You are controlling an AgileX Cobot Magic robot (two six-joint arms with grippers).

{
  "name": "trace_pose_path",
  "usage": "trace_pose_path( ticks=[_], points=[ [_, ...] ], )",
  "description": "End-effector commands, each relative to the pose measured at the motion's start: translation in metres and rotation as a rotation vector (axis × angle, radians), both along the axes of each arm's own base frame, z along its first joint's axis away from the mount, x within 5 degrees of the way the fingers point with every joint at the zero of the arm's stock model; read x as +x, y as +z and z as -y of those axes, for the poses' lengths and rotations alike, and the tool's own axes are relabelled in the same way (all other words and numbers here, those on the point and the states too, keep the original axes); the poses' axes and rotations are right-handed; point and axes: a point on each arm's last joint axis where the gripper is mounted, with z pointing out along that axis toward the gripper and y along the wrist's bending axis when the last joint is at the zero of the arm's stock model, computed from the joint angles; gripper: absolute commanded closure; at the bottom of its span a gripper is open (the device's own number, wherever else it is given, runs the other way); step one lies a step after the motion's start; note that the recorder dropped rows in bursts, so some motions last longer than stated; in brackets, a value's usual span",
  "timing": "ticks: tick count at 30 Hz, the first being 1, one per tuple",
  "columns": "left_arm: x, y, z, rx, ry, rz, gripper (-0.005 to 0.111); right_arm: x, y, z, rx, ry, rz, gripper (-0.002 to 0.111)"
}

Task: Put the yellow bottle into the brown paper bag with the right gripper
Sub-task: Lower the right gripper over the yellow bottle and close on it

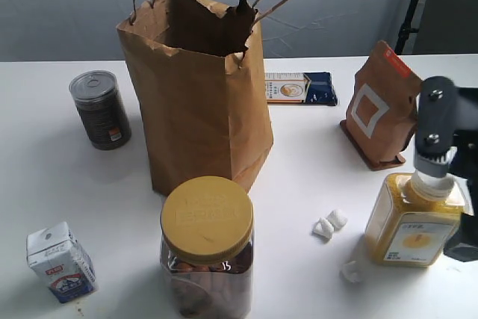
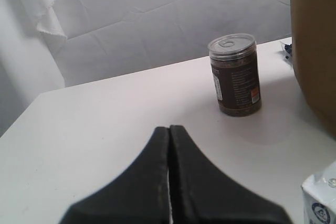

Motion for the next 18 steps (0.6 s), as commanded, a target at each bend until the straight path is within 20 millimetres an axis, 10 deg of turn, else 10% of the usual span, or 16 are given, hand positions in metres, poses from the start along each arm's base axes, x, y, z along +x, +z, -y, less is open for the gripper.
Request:
trace_pose_path(
  ticks=[1, 11, 18],
  points=[
    [0.0, -0.001, 0.0, -0.007, 0.001, 0.001, 0.107, 0.021, -0.026, -0.015, -0.035, 0.058, -0.021, 0.023],
    [0.0, -0.001, 0.0, -0.007, 0.001, 0.001, 0.107, 0.042, -0.067, -0.028, -0.09, 0.093, -0.086, 0.035],
    [0.0, -0.001, 0.0, -0.007, 0.001, 0.001, 0.107, 0.043, -0.072, -0.029, -0.095, -0.007, -0.112, 0.091]
  ],
)
